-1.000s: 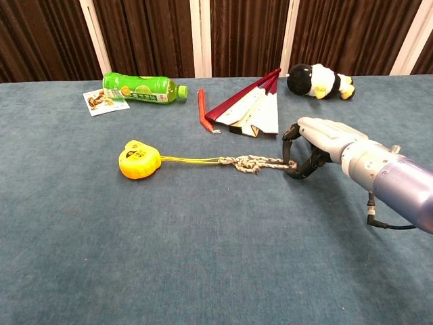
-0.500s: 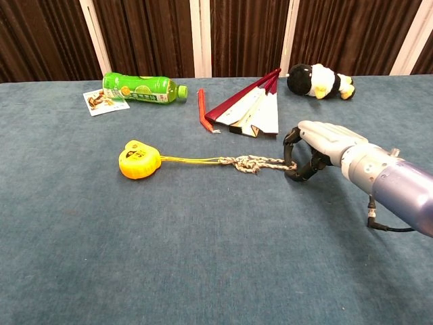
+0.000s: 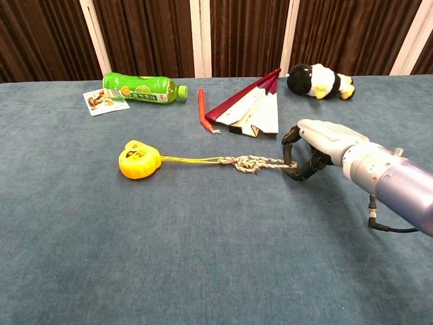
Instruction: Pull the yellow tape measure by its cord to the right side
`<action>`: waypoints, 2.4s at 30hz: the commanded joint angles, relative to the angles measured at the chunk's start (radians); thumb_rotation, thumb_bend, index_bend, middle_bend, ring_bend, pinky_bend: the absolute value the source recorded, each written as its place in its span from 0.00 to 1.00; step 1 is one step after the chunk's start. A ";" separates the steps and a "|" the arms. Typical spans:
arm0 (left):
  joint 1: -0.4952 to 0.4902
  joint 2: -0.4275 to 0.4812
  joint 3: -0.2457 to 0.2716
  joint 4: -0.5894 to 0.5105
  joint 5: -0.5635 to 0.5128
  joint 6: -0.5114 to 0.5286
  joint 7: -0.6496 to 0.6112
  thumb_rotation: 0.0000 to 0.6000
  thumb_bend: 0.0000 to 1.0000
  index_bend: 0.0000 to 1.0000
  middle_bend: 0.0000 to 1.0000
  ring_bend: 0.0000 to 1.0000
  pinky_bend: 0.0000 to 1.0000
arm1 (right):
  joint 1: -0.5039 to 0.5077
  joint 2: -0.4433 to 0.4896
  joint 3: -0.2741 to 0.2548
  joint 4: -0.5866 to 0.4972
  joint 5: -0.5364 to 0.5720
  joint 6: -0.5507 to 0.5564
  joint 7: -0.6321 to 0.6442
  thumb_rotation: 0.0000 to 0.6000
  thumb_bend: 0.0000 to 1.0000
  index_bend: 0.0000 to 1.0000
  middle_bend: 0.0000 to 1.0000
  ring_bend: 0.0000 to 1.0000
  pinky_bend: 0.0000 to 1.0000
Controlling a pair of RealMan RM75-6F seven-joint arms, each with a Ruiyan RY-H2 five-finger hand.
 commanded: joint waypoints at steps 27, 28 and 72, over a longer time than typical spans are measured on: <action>0.007 -0.009 0.003 0.004 0.030 0.033 0.020 1.00 0.00 0.00 0.00 0.00 0.00 | -0.108 0.266 -0.011 -0.181 0.001 0.087 -0.003 1.00 0.46 0.68 0.25 0.04 0.04; 0.008 -0.008 0.003 0.004 0.034 0.036 0.021 1.00 0.00 0.00 0.00 0.00 0.00 | -0.114 0.285 -0.005 -0.181 0.005 0.096 -0.002 1.00 0.46 0.68 0.25 0.04 0.04; 0.016 -0.020 0.003 0.001 0.047 0.053 0.068 1.00 0.00 0.00 0.00 0.00 0.00 | -0.132 0.520 0.176 0.084 0.301 0.050 0.049 1.00 0.46 0.69 0.25 0.05 0.04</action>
